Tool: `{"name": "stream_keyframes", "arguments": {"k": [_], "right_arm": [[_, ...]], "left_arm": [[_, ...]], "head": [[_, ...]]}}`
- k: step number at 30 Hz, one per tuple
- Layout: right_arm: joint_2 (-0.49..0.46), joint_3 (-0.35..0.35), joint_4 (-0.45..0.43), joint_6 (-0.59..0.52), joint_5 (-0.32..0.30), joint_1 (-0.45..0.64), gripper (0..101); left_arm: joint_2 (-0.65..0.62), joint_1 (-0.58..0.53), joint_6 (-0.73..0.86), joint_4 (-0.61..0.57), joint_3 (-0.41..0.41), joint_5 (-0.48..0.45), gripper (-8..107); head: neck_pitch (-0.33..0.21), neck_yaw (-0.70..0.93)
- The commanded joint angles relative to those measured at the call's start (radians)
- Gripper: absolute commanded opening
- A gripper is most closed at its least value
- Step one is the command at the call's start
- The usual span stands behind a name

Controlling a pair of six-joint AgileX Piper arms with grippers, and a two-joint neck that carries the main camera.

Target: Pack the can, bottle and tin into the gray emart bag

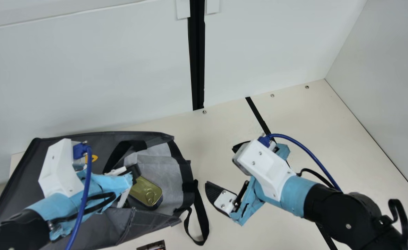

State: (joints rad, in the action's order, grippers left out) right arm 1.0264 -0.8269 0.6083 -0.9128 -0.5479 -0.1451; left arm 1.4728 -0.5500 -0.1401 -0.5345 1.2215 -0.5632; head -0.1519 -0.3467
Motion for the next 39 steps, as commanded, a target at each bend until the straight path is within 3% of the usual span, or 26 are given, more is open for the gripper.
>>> {"name": "stream_keyframes", "arguments": {"k": [1, 18, 39], "right_arm": [[-0.015, 0.000, -0.020, 0.020, -0.005, 0.009, 91], [-0.134, -0.017, -0.214, 0.176, -0.064, 0.101, 91], [-0.208, -0.116, -0.452, 0.393, -0.169, 0.223, 91]], "left_arm": [[0.000, 0.000, 0.000, 0.000, 0.000, 0.000, 10], [0.000, 0.000, 0.000, 0.000, 0.000, 0.000, 10], [0.000, 0.000, 0.000, 0.000, 0.000, 0.000, 10]], "head": [[-0.023, -0.002], [-0.023, -0.002], [-0.023, -0.002]]}}
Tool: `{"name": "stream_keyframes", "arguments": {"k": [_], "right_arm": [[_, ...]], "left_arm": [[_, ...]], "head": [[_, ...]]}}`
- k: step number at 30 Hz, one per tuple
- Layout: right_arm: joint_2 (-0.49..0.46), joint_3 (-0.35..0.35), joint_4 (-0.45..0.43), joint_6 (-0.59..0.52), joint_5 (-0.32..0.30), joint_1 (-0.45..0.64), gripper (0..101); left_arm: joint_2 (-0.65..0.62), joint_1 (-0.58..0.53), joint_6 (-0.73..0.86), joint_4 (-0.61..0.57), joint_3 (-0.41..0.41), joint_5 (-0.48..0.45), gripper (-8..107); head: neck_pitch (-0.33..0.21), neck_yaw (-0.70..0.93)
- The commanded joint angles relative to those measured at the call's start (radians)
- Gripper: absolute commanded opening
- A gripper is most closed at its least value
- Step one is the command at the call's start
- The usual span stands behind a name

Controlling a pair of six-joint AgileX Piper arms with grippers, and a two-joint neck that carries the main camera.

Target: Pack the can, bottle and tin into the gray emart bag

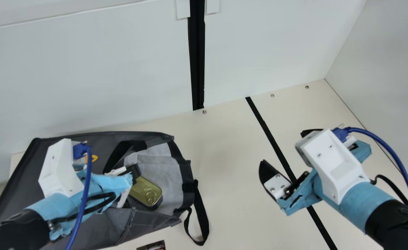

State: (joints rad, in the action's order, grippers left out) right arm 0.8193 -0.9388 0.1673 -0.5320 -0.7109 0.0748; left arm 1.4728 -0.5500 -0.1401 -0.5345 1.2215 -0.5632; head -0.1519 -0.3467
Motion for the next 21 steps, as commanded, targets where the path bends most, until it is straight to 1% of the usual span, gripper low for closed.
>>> {"name": "stream_keyframes", "arguments": {"k": [1, 21], "right_arm": [[-0.002, -0.010, -0.021, 0.024, -0.012, 0.007, 91], [-0.014, -0.152, -0.190, 0.202, -0.153, 0.074, 91]], "left_arm": [[0.000, 0.000, 0.000, 0.000, 0.000, 0.000, 10], [0.000, 0.000, 0.000, 0.000, 0.000, 0.000, 10]], "head": [[-0.023, -0.002], [-0.023, -0.002]]}}
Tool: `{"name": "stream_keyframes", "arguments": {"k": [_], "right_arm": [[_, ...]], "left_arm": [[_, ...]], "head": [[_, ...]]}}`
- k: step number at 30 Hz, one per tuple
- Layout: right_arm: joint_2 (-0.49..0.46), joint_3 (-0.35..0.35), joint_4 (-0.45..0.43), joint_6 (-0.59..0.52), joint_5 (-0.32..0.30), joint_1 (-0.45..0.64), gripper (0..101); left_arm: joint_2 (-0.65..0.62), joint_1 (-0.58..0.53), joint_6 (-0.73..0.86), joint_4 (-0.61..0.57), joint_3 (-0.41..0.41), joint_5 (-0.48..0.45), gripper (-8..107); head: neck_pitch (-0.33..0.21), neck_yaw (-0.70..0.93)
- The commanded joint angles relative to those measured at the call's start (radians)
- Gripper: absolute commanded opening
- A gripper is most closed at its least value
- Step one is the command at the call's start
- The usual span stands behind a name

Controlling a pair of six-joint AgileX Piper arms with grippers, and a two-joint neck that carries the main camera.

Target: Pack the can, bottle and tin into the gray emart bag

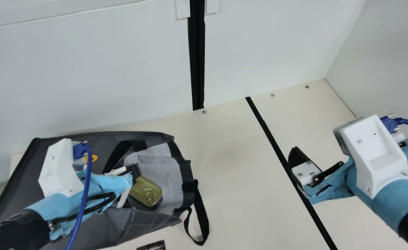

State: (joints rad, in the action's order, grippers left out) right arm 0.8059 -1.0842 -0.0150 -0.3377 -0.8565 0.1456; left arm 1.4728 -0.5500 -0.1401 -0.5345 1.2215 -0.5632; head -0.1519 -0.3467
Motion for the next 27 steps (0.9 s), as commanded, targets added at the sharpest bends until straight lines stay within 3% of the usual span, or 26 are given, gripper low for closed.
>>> {"name": "stream_keyframes", "arguments": {"k": [1, 27], "right_arm": [[0.000, -0.013, -0.018, 0.018, -0.015, 0.003, 91], [0.031, -0.188, -0.214, 0.197, -0.258, -0.024, 91]], "left_arm": [[0.000, 0.000, 0.000, 0.000, 0.000, 0.000, 10], [0.000, 0.000, 0.000, 0.000, 0.000, 0.000, 10]], "head": [[-0.023, -0.002], [-0.023, -0.002]]}}
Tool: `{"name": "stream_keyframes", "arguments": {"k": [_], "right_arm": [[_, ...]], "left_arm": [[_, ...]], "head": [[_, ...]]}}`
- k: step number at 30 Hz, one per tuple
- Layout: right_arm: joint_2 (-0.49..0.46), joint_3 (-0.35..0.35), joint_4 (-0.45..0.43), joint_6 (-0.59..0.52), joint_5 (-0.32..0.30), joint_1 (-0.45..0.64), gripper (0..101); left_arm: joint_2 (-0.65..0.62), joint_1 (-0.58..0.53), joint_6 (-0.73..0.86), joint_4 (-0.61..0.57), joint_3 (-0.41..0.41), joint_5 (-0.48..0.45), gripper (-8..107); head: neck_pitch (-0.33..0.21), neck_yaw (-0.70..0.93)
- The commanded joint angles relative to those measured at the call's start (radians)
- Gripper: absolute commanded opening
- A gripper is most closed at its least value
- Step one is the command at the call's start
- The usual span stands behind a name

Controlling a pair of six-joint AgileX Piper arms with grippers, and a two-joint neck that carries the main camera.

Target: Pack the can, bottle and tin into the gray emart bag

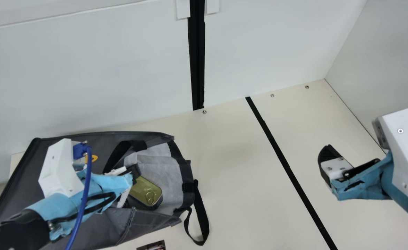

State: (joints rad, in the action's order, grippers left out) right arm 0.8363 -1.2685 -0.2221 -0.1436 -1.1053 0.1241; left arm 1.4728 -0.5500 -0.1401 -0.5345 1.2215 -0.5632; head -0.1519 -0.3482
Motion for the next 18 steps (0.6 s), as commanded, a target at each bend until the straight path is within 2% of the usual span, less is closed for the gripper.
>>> {"name": "stream_keyframes", "arguments": {"k": [1, 18], "right_arm": [[0.003, -0.008, -0.013, 0.009, -0.017, -0.005, 91], [0.016, -0.057, -0.099, 0.064, -0.114, -0.052, 91]], "left_arm": [[0.000, 0.000, 0.000, 0.000, 0.000, 0.000, 10], [0.000, 0.000, 0.000, 0.000, 0.000, 0.000, 10]], "head": [[-0.023, -0.001], [-0.023, -0.001]]}}
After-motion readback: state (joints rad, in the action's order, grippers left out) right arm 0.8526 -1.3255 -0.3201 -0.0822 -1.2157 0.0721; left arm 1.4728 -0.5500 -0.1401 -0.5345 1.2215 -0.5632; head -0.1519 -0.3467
